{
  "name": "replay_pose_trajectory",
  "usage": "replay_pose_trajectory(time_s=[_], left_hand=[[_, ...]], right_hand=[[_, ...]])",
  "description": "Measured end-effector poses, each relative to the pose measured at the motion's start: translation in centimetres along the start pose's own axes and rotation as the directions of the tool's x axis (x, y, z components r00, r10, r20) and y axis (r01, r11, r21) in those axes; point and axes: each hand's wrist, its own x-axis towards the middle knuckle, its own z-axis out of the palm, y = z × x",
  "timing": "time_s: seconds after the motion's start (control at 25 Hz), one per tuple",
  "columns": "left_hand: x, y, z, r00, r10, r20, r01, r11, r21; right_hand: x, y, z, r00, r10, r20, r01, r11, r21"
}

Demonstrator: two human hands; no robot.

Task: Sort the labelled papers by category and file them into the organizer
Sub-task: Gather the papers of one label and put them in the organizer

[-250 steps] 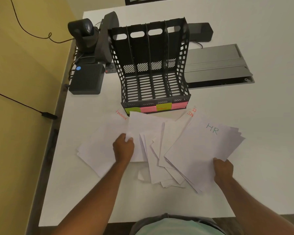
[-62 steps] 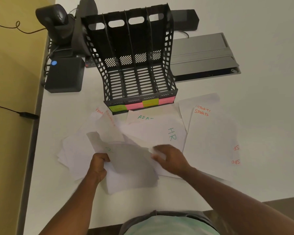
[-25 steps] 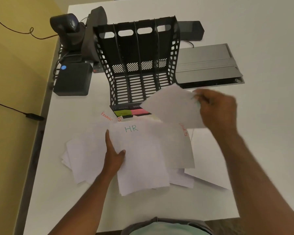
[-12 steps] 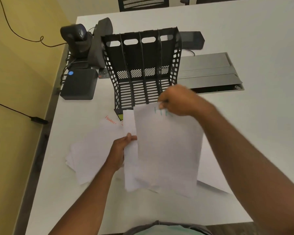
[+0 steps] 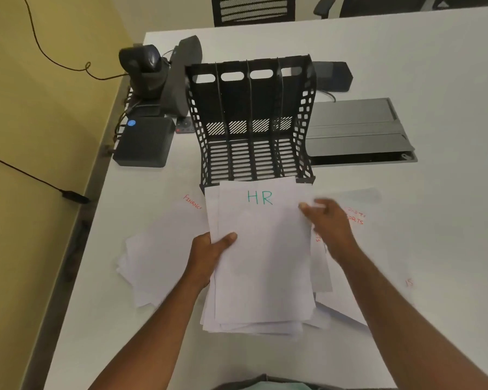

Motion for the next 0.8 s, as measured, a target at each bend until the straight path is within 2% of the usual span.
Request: replay_pose_trajectory(time_s=[0.08, 0.12, 0.28, 0.36, 0.4, 0.48, 0.56, 0.6, 0.72, 0.8], left_hand=[[0.0, -0.3, 0.3, 1.0, 0.014, -0.014, -0.014, 1.0, -0.002], [-0.1, -0.3, 0.5, 1.0, 0.013, -0.02, -0.013, 1.0, -0.002], [0.1, -0.6, 0.4, 0.998, 0.013, -0.065, -0.008, 0.996, 0.086], [0.2, -0.8, -0.2, 0.997, 0.001, -0.08, 0.005, 0.997, 0.074], [0.3, -1.0, -0.5, 0.997, 0.001, -0.074, 0.003, 0.999, 0.052], [0.3, -1.1, -0.8, 0.999, 0.004, -0.048, -0.004, 1.0, 0.004], [0.1, -1.2, -0.5, 0.999, 0.003, -0.035, -0.004, 1.0, -0.021], [0.1, -1.1, -0.3, 0.999, -0.001, -0.038, 0.0, 1.0, -0.03], [-0.1, -1.0, -0.1, 0.998, 0.005, -0.055, -0.008, 0.999, -0.044], [0.0, -1.0, -0.3, 0.999, 0.003, -0.051, -0.005, 0.999, -0.04]], right_hand=[[-1.4, 3.6, 0.0, 0.982, 0.158, 0.102, -0.17, 0.977, 0.128], [-1.8, 4.8, 0.1, 0.977, 0.182, 0.112, -0.197, 0.971, 0.136], [-2.0, 6.4, -0.4, 0.996, 0.092, -0.011, -0.091, 0.995, 0.044], [-1.4, 6.0, -1.6, 0.993, 0.073, -0.089, -0.064, 0.993, 0.099], [-1.1, 5.8, -2.2, 0.992, 0.083, -0.09, -0.07, 0.988, 0.135], [-1.1, 5.3, -2.4, 0.994, 0.107, 0.008, -0.107, 0.983, 0.148], [-1.2, 5.6, -1.6, 0.982, 0.141, 0.125, -0.151, 0.986, 0.072], [-1.3, 6.0, -0.9, 0.98, 0.151, 0.13, -0.157, 0.987, 0.034], [-1.4, 6.7, 0.2, 0.992, 0.126, -0.017, -0.127, 0.991, -0.034], [-1.6, 6.5, 0.3, 0.989, 0.145, -0.033, -0.145, 0.989, 0.006]])
